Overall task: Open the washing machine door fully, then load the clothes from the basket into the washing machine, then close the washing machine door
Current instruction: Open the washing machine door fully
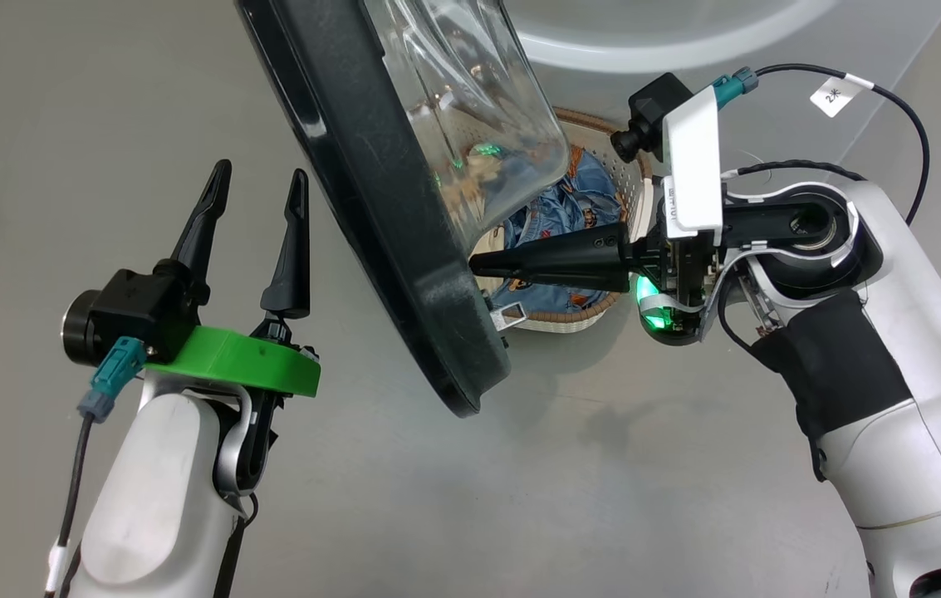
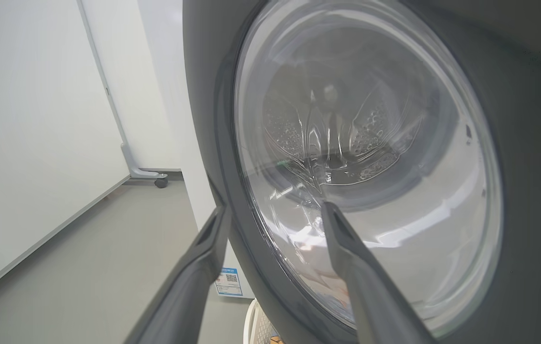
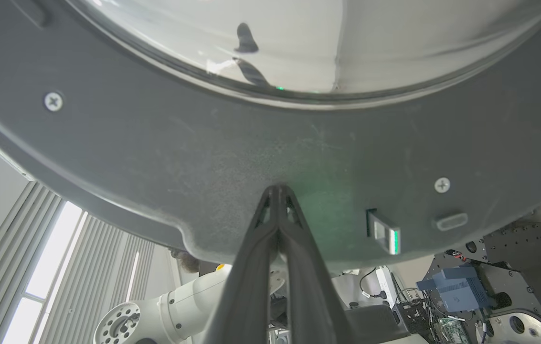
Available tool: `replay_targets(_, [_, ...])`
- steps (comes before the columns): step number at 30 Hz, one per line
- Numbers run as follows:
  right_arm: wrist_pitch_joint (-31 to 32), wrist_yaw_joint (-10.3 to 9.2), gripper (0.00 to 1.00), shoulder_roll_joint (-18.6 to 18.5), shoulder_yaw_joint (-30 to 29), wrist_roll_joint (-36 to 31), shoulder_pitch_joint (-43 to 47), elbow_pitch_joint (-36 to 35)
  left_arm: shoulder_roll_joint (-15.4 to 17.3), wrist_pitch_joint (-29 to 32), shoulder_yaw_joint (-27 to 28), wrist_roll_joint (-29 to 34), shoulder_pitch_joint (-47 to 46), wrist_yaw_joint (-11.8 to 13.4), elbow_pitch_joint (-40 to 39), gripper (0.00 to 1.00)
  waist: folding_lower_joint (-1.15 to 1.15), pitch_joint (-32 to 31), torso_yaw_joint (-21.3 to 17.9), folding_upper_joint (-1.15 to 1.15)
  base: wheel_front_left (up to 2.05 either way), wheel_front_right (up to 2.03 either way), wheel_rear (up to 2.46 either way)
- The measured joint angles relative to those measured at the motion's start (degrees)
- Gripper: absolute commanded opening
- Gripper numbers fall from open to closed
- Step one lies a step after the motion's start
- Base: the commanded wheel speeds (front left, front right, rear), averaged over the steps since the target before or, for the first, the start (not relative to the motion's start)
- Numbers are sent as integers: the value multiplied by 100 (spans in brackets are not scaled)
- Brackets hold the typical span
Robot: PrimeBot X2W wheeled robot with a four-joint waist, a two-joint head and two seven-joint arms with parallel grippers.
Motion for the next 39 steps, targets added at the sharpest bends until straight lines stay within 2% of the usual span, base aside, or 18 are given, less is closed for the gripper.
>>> replay_targets(12, [-612, 0, 0, 33, 35, 310, 193, -301, 1, 0, 159, 63, 115, 0, 120, 100, 0, -233, -53, 0, 0, 0, 0])
replay_targets(34, [-1300, 0, 0, 80, -389, 480, 1187, -695, 221, 0, 350, 212, 689, 0, 318, 100, 0, -1102, -497, 0, 0, 0, 0])
replay_targets(35, [-1322, 0, 9, 80, -394, 479, 1253, -717, 223, 0, 365, 212, 719, 0, 321, 100, 0, -1143, -522, 0, 0, 0, 0])
replay_targets(36, [-1372, 0, 29, 80, -396, 476, 1311, -733, 227, 0, 376, 212, 743, 0, 321, 100, 0, -1182, -548, 0, 0, 0, 0])
replay_targets(37, [-1407, 0, 45, 81, -398, 472, 1368, -753, 238, 0, 389, 212, 770, 0, 319, 100, 0, -1218, -578, 0, 0, 0, 0])
replay_targets(38, [-1452, -1, 70, 82, -404, 466, 1411, -780, 256, 0, 397, 212, 804, 0, 316, 100, 0, -1249, -613, 0, 0, 0, 0])
replay_targets(39, [-1521, 0, 100, 82, -427, 431, 1444, -812, 279, 0, 401, 212, 838, 0, 316, 100, 0, -1276, -649, 0, 0, 0, 0])
